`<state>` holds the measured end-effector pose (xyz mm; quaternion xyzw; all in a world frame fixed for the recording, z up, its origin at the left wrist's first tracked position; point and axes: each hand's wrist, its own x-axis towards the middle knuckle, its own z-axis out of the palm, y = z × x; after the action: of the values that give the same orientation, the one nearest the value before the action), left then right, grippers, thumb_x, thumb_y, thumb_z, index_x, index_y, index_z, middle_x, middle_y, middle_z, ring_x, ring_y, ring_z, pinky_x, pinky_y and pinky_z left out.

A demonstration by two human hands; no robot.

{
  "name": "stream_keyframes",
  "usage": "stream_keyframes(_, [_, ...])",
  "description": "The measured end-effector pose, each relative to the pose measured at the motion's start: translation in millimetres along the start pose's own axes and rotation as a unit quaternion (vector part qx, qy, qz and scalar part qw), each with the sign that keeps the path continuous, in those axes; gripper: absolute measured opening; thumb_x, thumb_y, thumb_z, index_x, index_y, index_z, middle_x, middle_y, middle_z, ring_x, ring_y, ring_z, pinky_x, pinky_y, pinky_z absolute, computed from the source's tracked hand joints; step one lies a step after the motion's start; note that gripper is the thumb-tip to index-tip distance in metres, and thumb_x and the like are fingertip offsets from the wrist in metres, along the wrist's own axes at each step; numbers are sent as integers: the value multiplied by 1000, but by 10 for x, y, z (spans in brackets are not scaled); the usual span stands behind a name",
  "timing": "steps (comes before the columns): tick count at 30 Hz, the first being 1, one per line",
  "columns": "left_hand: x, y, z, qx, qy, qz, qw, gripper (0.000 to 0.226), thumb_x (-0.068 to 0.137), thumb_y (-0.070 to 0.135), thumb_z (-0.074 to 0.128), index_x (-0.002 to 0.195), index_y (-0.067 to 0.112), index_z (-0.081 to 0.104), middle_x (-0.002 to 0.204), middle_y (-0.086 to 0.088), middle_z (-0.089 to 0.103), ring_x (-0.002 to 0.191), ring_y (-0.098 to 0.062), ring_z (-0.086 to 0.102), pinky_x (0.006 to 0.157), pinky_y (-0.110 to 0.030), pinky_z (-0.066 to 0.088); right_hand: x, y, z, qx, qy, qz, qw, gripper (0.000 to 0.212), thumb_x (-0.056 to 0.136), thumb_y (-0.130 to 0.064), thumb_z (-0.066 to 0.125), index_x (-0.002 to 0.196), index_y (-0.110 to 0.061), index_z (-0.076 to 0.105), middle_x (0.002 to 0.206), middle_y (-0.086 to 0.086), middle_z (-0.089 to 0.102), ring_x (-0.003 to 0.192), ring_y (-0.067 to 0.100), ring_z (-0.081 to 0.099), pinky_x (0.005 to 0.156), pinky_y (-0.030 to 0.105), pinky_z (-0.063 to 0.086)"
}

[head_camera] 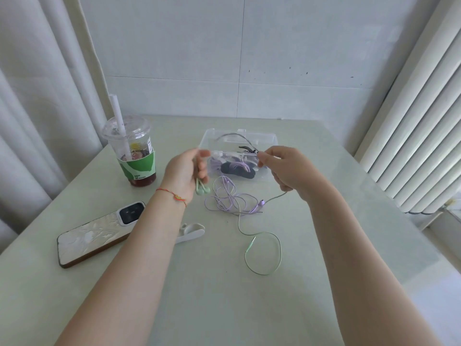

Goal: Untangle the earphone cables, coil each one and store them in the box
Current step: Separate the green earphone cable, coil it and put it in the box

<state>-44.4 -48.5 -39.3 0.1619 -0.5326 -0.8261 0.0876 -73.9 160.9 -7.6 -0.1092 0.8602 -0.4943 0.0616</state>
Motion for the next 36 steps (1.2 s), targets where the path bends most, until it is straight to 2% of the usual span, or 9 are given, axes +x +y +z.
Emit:
stream_keyframes(5, [-66,-32,71,216,-59,-14,974,27,94,18,41,74,10,58,43,6,23,32,-8,16,42,-21,15,22,27,-80,-94,-14,48,994,28,95,-29,53,80,-8,63,57,5,37,46,20,30,45,22,27])
stream_keyframes(10, [-49,-41,17,332,9,13,943,27,89,18,45,71,9,63,40,4,38,31,-11,26,40,-19,20,90,207,-259,-257,145,59,954,30,96,-25,52,97,1,67,83,12,60,75,31,54,56,28,34])
stream_keyframes(13, [-21,-98,-10,412,5,19,911,22,85,23,50,76,11,66,59,-7,57,45,-21,46,50,-27,40,70,152,-282,-176,155,7,972,26,95,-30,55,89,-9,67,75,3,57,65,25,51,59,28,36])
stream_keyframes(17, [-8,-163,40,512,66,143,844,13,83,33,57,90,26,64,92,-4,59,84,-25,54,80,-36,47,-11,-12,-171,35,24,28,999,26,97,-28,53,80,-9,60,51,1,34,41,17,28,41,20,26])
stream_keyframes(19, [-86,-120,141,431,77,210,874,8,84,25,58,83,22,65,88,-2,65,85,-22,59,78,-31,46,-44,-76,-113,167,-30,53,984,19,99,-19,48,87,-7,57,51,-1,26,44,15,20,41,20,19])
stream_keyframes(22, [-298,-66,360,261,-137,109,950,18,76,23,61,90,19,71,85,-5,71,82,-16,66,81,-34,50,-67,-151,-38,293,-76,65,951,22,95,-2,37,99,0,59,59,1,21,57,18,14,43,24,18])
stream_keyframes(26, [-480,-236,531,239,-363,-10,901,32,87,11,56,118,0,57,95,-22,68,90,-32,65,87,-31,52,-55,-127,-1,241,-64,56,967,37,88,11,29,107,4,60,60,6,38,46,15,31,40,22,30])
stream_keyframes(31, [-445,-128,330,372,-400,-9,838,24,99,17,50,95,5,70,74,-11,68,73,-22,63,74,-23,48,-28,-72,-35,131,7,50,990,23,96,2,39,108,0,59,65,11,62,39,16,48,42,25,47])
stream_keyframes(36, [-396,-41,349,89,-297,52,949,20,93,21,54,92,13,72,81,-4,72,77,-16,68,69,-26,51,-174,-228,31,276,-59,52,958,41,103,-41,40,88,-6,56,76,17,70,70,29,70,74,38,58])
